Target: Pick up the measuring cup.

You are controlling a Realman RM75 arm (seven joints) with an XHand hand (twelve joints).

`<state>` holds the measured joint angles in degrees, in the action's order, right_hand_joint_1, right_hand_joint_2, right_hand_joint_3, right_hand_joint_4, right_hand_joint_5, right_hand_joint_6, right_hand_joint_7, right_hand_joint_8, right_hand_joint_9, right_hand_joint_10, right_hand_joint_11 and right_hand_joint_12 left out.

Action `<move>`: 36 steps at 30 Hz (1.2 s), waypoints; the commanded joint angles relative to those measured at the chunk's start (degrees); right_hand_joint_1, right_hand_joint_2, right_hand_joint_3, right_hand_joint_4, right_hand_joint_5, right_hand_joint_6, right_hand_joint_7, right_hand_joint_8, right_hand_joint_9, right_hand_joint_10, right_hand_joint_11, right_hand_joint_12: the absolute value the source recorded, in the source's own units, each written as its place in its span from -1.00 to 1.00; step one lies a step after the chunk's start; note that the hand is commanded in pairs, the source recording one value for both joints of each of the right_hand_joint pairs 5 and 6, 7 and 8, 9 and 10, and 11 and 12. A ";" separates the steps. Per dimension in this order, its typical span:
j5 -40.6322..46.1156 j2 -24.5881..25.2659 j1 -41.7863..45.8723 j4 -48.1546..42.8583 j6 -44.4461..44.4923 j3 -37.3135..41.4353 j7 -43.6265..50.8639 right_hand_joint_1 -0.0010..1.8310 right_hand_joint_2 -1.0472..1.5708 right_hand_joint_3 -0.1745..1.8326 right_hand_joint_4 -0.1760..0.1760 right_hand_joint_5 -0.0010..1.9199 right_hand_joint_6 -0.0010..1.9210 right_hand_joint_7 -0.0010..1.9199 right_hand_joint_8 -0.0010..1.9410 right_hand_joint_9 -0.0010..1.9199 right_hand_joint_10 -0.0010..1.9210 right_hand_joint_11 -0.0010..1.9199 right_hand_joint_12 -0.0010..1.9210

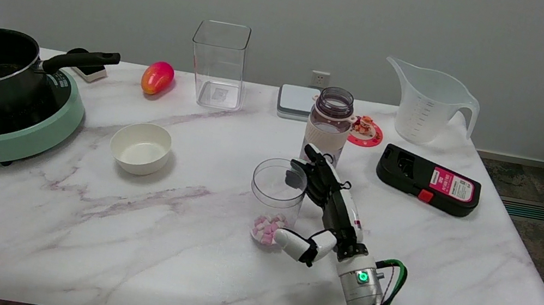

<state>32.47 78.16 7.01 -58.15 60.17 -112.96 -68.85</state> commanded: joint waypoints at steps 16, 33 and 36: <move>-6.00 1.72 -2.92 4.47 -1.71 -0.92 -7.07 0.34 -0.34 0.34 0.00 -0.83 -0.83 -0.53 -0.53 -0.46 -0.46 -0.45 -0.45; -5.96 1.64 -3.16 4.47 -2.27 -0.20 -7.08 0.47 -0.15 0.40 0.00 -0.80 -0.80 -0.50 -0.50 -0.42 -0.42 -0.28 -0.28; -5.60 1.56 -3.16 4.47 -2.27 -0.20 -7.00 0.50 -0.05 0.35 0.00 -0.77 -0.77 -0.48 -0.48 -0.29 -0.30 -0.23 -0.23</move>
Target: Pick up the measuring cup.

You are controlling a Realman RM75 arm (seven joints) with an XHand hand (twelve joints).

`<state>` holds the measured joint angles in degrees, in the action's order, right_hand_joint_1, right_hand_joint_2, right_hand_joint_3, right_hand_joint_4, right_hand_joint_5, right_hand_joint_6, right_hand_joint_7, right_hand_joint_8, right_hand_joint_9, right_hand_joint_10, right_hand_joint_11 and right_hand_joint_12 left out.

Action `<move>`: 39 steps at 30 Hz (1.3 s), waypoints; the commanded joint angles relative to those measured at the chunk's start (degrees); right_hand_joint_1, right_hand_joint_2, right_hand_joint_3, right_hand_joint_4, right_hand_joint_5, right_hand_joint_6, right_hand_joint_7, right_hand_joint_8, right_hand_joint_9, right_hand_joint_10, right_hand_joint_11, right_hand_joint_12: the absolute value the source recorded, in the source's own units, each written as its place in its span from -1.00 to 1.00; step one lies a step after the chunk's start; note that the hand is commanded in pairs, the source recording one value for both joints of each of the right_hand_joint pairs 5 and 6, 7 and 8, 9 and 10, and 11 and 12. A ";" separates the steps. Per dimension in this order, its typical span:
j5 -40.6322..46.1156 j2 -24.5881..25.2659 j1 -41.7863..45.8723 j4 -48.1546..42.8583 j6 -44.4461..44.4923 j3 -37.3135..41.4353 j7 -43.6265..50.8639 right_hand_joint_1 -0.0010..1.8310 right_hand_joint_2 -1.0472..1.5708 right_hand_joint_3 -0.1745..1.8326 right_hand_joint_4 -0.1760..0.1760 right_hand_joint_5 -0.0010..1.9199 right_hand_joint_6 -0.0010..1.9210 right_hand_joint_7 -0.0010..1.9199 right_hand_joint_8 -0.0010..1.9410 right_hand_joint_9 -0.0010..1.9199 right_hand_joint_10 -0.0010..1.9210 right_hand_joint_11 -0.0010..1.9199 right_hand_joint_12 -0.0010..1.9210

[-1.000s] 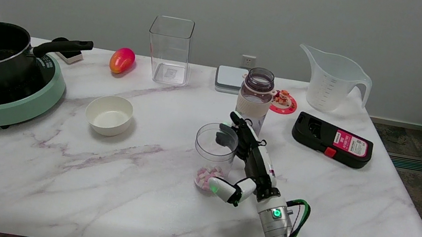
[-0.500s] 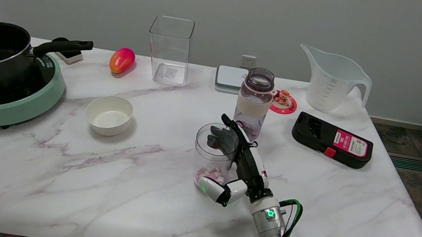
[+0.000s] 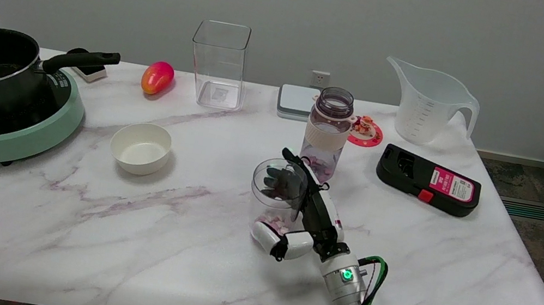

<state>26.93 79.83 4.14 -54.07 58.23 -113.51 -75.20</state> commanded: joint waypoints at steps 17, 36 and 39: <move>0.11 -1.18 -0.36 0.47 -0.24 1.10 -0.72 0.52 0.31 -0.06 0.00 0.10 0.09 0.48 0.46 0.39 0.39 0.15 0.15; 0.19 -1.55 -0.55 1.35 0.24 1.63 -2.08 0.33 0.99 -0.53 0.00 1.00 1.00 1.00 0.98 0.82 0.82 0.43 0.43; 0.19 -1.55 -0.71 1.57 0.46 1.66 -2.08 0.32 1.00 -0.55 0.00 1.00 1.00 1.00 0.98 0.83 0.83 0.43 0.43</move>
<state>27.04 78.53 3.77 -53.28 58.06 -112.20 -76.20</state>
